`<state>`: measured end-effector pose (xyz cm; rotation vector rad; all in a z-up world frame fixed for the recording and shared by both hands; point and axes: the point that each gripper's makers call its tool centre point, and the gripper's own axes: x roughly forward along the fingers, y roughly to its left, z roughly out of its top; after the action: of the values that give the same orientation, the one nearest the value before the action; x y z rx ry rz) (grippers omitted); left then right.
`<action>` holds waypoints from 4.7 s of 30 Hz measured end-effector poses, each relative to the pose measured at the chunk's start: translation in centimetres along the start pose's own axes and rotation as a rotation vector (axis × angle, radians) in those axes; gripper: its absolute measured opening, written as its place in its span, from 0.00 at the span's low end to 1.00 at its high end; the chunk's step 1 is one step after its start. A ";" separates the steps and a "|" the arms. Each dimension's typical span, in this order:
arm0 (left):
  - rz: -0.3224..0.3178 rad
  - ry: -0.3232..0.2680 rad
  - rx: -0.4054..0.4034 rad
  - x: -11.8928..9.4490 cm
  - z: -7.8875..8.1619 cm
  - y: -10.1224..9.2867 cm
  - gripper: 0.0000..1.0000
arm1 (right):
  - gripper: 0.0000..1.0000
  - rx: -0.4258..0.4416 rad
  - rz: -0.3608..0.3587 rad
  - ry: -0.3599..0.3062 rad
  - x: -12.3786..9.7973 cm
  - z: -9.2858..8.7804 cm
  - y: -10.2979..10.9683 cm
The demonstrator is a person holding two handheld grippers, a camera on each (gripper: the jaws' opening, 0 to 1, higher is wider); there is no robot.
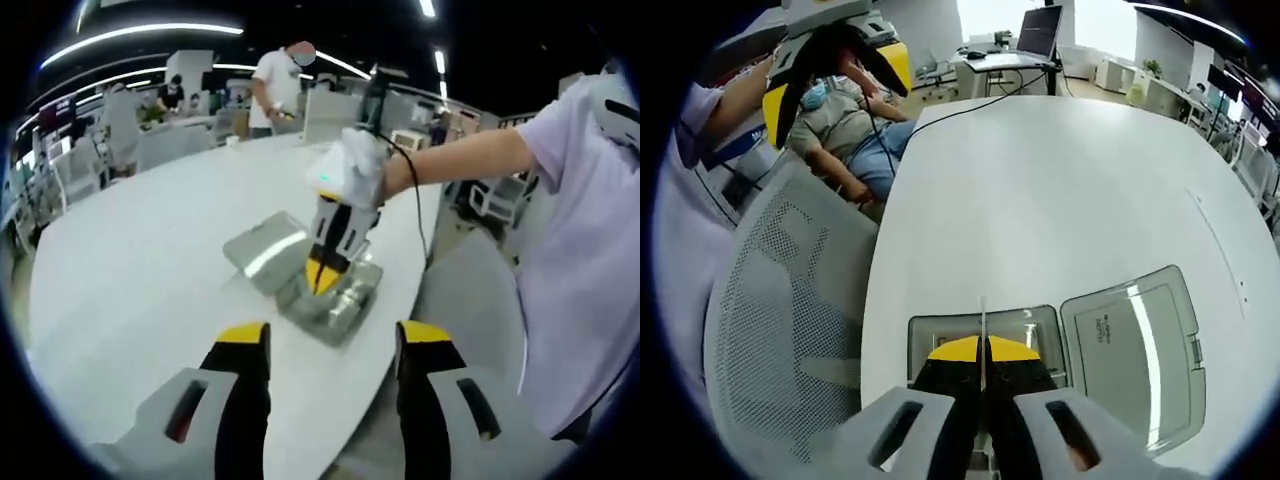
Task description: Insert the divider into the dual guide fixture by aligning both edges with the guide slots and pushing it downward to the bottom, including one-sided entry, uneven engagement, binding, and posture correction.
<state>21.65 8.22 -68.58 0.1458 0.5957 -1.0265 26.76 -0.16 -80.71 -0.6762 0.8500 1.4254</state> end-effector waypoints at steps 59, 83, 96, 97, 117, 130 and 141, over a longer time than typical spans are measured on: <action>-0.002 0.002 -0.037 0.6 -0.6 0.2 0.47 | 0.00 -0.024 0.002 0.106 3.2 -2.1 -0.2; 0.021 -0.004 -0.051 0.0 -1.1 0.8 0.52 | 0.14 0.138 0.004 -0.099 0.3 -0.2 -0.1; -0.009 0.002 -0.037 0.1 -1.4 0.5 0.53 | 0.24 0.188 -0.069 -0.237 -4.5 0.5 1.0; -0.013 0.000 -0.033 0.1 -1.3 0.4 0.54 | 0.25 0.195 -0.084 -0.255 -5.2 0.4 1.1; -0.086 -0.037 0.044 -0.3 -0.1 -2.0 0.55 | 0.26 0.317 -0.335 -0.430 -15.3 -1.7 4.6; -0.094 -0.063 0.070 -2.4 -0.4 -1.3 0.55 | 0.26 0.392 -0.447 -0.437 -17.4 -4.2 5.7; -0.078 -0.092 0.060 -3.8 -1.0 -0.6 0.55 | 0.27 0.656 -0.621 -0.313 -15.0 -12.5 4.7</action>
<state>19.31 11.12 -67.32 0.1286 0.4905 -1.1211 21.53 -18.61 -74.72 -0.1693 0.7123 0.6066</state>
